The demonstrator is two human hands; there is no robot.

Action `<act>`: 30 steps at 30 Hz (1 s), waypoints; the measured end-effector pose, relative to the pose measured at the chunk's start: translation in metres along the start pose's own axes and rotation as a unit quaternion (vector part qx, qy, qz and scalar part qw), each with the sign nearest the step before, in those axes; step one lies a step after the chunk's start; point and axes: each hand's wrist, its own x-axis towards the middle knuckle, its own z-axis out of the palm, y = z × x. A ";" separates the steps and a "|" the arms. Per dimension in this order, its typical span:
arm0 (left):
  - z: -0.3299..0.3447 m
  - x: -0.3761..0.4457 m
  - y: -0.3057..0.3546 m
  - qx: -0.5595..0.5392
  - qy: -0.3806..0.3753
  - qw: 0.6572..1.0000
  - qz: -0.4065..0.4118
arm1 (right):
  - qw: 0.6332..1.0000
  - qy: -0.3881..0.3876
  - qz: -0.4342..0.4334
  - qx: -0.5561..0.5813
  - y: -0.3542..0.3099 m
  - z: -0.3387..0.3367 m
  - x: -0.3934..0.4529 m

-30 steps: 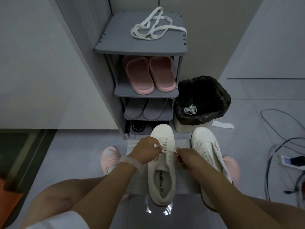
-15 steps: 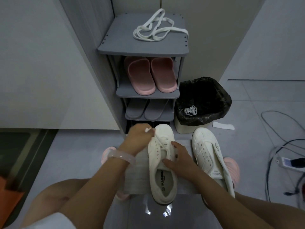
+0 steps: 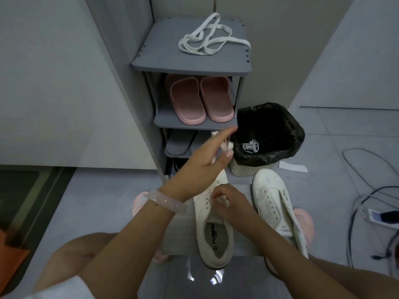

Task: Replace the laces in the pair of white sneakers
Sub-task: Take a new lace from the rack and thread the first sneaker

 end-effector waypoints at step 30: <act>0.025 -0.047 -0.070 0.419 -0.169 0.848 -0.276 | 0.961 -0.031 0.134 -0.240 0.023 0.003 -0.012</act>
